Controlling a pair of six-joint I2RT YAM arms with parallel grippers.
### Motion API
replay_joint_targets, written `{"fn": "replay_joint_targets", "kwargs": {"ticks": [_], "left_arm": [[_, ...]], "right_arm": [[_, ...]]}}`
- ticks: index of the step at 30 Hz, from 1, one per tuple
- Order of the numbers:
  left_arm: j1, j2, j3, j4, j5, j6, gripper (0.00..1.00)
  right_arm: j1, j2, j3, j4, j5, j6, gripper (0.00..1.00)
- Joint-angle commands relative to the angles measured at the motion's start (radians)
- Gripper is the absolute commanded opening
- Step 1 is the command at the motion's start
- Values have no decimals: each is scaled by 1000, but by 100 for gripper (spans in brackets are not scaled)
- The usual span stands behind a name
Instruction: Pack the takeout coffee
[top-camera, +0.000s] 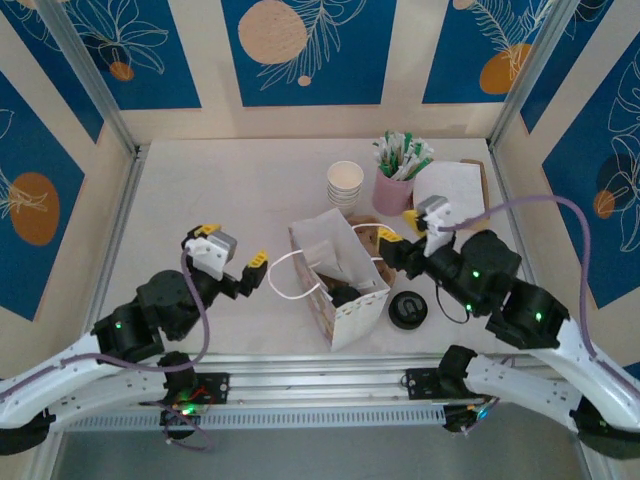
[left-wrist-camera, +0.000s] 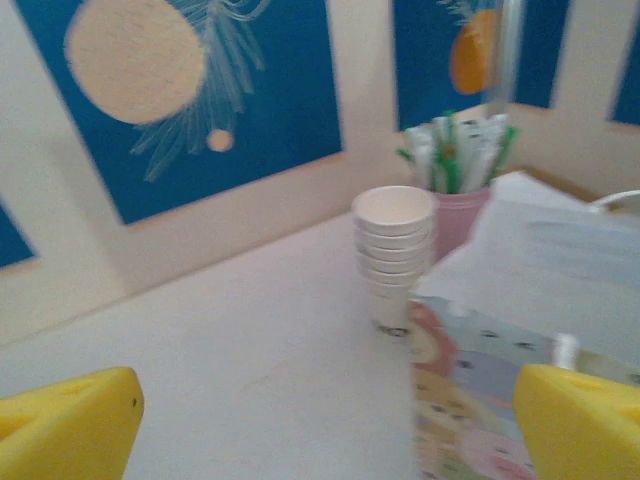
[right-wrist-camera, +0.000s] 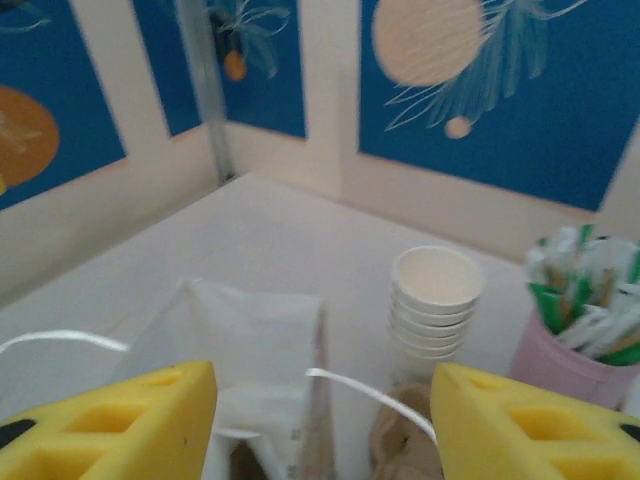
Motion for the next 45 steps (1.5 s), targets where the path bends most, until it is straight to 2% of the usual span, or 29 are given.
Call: {"fn": "replay_joint_targets", "kwargs": {"ticks": [1,4,6,12,13,14,17,18,20,21,24,26,29,33,35,40,45], "left_arm": [[7,-8,-62,218,-215,58,100],[57,-45,-111,310,-190,71,100],[113,-51,-109,275,-173,29,100],[401,35,-112,147,-44,-222,100],[452,49,-120,151,-29,-270,100],[498,60,-127,153,0,-312,100],[662,105,-148,163,150,-439,100],[706,130,-154,164,165,-464,100],[760,182,-159,156,128,-481,100],[780,212,-156,151,110,-467,100],[800,298,-160,157,21,-434,100],[800,343,-187,194,-31,-429,100],[801,387,-282,393,-13,-307,100],[804,461,-392,640,-106,-232,100],[807,480,-381,639,-135,-233,100],[811,591,-384,742,-101,-95,100],[811,695,-385,749,-137,-108,100]], "right_arm": [[-80,-87,-109,187,44,-78,67],[-188,-153,-201,248,35,-80,74],[-273,-167,-247,277,-4,-79,75],[-536,-140,-366,360,-94,-4,78],[-579,-137,-392,379,-79,19,80],[-617,-137,-413,397,-63,39,88],[-748,-137,-512,491,-92,69,90],[-795,-135,-548,527,-123,79,92],[-868,-124,-606,575,-139,149,100],[-902,-118,-633,593,-155,189,100],[-979,-91,-703,642,-246,230,99],[-999,-52,-734,669,-244,268,100],[-1013,46,-757,715,-215,327,99],[-1016,197,-738,769,-238,294,100],[-1015,271,-717,785,-254,258,99],[-1002,415,-701,893,-286,213,100],[-987,508,-726,987,-259,157,100]]}}
